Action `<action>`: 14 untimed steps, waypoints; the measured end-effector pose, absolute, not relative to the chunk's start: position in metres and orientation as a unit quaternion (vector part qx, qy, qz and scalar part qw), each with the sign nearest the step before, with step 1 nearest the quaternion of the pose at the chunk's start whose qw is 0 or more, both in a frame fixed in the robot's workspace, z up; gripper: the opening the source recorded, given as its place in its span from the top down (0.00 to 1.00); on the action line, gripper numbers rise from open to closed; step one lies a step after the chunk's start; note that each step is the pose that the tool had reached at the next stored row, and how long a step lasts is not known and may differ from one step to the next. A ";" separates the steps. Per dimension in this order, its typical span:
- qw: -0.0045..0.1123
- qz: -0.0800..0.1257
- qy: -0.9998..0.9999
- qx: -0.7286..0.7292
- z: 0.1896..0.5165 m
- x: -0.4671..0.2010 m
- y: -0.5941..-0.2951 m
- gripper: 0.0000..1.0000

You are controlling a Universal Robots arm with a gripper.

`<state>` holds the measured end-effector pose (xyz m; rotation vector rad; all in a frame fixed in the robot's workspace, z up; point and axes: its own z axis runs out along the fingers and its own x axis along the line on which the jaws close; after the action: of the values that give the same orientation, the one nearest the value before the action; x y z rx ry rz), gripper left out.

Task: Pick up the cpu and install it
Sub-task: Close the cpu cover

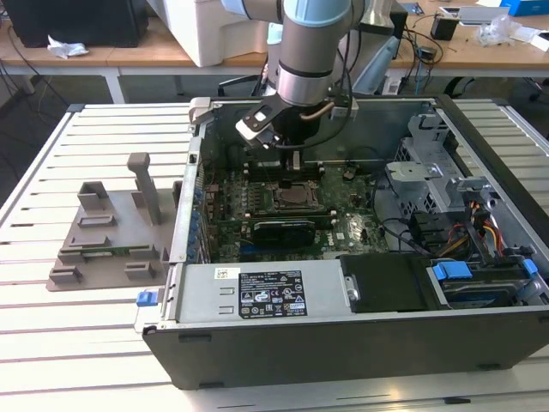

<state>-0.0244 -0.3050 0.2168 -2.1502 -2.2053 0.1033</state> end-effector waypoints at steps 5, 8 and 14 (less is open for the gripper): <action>0.035 0.039 -0.716 -0.697 0.215 0.002 -0.307 0.89; 0.037 0.040 -0.717 -0.695 0.212 0.009 -0.314 0.89; 0.036 0.040 -0.718 -0.694 0.247 0.009 -0.314 0.89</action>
<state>0.0092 -0.3139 0.2469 -2.1316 -2.2045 0.1236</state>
